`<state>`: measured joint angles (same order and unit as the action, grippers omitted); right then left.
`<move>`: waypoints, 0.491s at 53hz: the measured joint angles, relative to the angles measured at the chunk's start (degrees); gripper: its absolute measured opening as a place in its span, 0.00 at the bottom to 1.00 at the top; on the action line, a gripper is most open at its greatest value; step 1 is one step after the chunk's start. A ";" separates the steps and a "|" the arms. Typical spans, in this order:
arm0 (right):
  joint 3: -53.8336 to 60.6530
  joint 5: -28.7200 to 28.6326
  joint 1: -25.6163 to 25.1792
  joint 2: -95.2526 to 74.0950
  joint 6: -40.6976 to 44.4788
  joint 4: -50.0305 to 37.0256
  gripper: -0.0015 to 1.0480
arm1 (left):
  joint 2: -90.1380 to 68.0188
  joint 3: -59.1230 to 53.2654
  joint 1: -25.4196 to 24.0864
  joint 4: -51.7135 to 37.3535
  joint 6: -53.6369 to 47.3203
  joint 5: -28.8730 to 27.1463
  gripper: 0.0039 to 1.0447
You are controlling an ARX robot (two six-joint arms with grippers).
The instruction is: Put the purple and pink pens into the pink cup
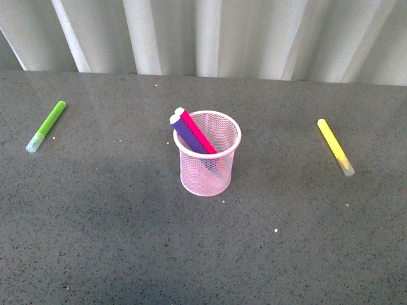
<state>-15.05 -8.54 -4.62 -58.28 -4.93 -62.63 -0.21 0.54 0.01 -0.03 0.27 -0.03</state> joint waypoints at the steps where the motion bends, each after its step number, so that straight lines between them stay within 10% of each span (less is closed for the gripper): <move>1: 1.20 -0.96 -1.29 1.95 -0.15 0.37 0.93 | 0.00 0.00 0.00 0.00 0.00 0.00 0.94; 7: 4.63 -3.61 -4.79 4.17 -0.48 1.09 0.92 | 0.00 0.00 0.00 0.00 0.00 0.00 0.94; 13: 4.46 1.64 -2.84 9.40 2.69 20.76 0.75 | -0.02 0.00 0.00 0.00 0.00 0.00 0.94; 26: 9.05 8.07 3.10 18.01 4.55 28.94 0.31 | 0.07 0.00 0.00 0.00 0.00 0.00 0.94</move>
<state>-6.00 -0.47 -1.52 -40.27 -0.38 -33.69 -0.14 0.54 0.01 -0.03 0.27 -0.03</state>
